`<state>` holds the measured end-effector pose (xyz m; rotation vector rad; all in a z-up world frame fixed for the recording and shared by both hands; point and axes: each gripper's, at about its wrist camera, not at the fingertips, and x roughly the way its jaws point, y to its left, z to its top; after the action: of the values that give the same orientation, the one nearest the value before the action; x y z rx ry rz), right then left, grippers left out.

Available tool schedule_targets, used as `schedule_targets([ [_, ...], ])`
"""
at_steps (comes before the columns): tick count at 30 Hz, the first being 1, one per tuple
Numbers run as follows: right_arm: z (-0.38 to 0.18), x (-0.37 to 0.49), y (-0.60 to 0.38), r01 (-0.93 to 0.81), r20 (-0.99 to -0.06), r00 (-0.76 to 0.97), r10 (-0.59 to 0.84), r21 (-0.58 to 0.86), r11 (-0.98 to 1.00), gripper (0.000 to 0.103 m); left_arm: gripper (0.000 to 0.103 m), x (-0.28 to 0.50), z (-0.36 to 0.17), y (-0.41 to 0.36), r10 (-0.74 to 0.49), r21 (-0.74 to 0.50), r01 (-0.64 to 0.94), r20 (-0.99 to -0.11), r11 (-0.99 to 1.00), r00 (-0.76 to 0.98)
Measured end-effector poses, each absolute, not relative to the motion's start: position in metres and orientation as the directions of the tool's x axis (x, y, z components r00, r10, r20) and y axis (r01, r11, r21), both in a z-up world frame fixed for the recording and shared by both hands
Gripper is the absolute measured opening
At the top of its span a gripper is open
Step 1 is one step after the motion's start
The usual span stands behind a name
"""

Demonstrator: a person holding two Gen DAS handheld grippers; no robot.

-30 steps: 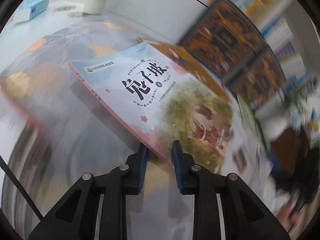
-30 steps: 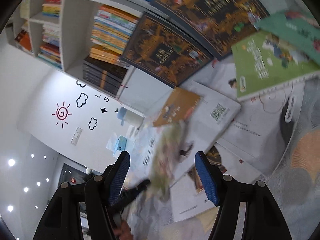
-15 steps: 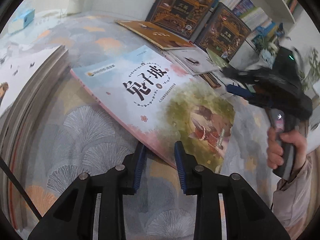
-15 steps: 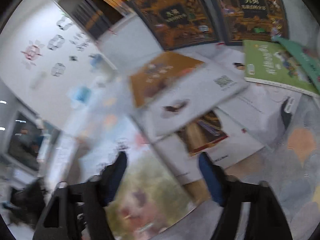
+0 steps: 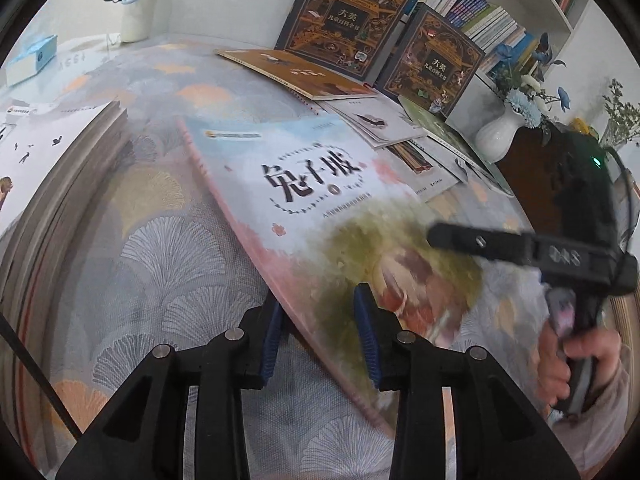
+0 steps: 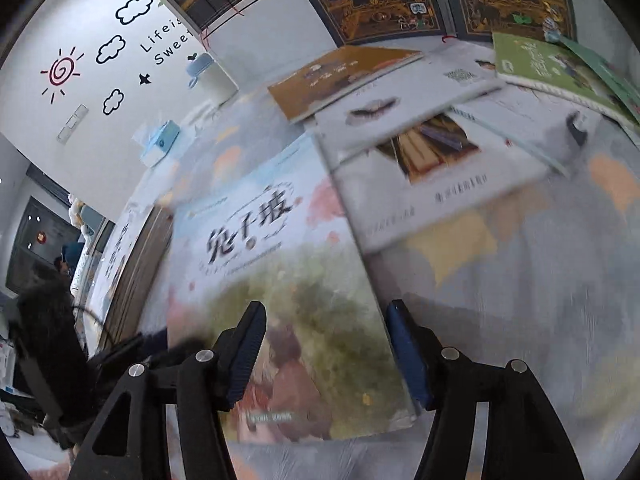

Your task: Organize books

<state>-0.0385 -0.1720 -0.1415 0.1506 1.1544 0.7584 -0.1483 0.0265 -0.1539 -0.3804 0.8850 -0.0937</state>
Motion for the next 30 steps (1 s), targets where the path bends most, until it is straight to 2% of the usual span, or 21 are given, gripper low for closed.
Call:
schedule_targets([
  [10, -0.142, -0.115, -0.183, -0.502, -0.783, 0.115, 0.611, 0.485, 0.716, 0.07, 0.031, -0.185, -0.155, 0.027, -0.308, -0.407, -0.034, -0.741, 0.913, 0.597],
  [15, -0.147, -0.141, -0.198, -0.532, -0.731, -0.061, 0.679, 0.6, 0.598, 0.068, 0.031, -0.212, -0.16, 0.04, -0.463, -0.54, -0.007, -0.728, 0.842, 0.506],
  [18, -0.162, -0.12, -0.217, -0.449, -0.645, -0.101, 0.758, 0.709, 0.543, 0.051, 0.027, -0.21, -0.165, 0.046, -0.503, -0.576, -0.004, -0.716, 0.817, 0.484],
  [21, -0.179, -0.093, -0.226, -0.375, -0.567, -0.111, 0.816, 0.784, 0.494, 0.027, 0.025, -0.203, -0.164, 0.041, -0.478, -0.539, 0.009, -0.738, 0.842, 0.477],
  [22, -0.182, -0.087, -0.226, -0.37, -0.553, -0.113, 0.826, 0.795, 0.482, 0.022, 0.025, -0.202, -0.164, 0.039, -0.47, -0.527, 0.016, -0.742, 0.85, 0.478],
  [24, -0.185, -0.079, -0.221, -0.381, -0.536, -0.123, 0.835, 0.803, 0.459, 0.02, 0.025, -0.199, -0.163, 0.037, -0.457, -0.512, 0.02, -0.748, 0.859, 0.48],
  [30, -0.174, -0.088, -0.213, -0.479, -0.591, -0.07, 0.804, 0.726, 0.493, 0.02, 0.026, -0.195, -0.162, 0.034, -0.416, -0.465, 0.03, -0.759, 0.885, 0.501],
])
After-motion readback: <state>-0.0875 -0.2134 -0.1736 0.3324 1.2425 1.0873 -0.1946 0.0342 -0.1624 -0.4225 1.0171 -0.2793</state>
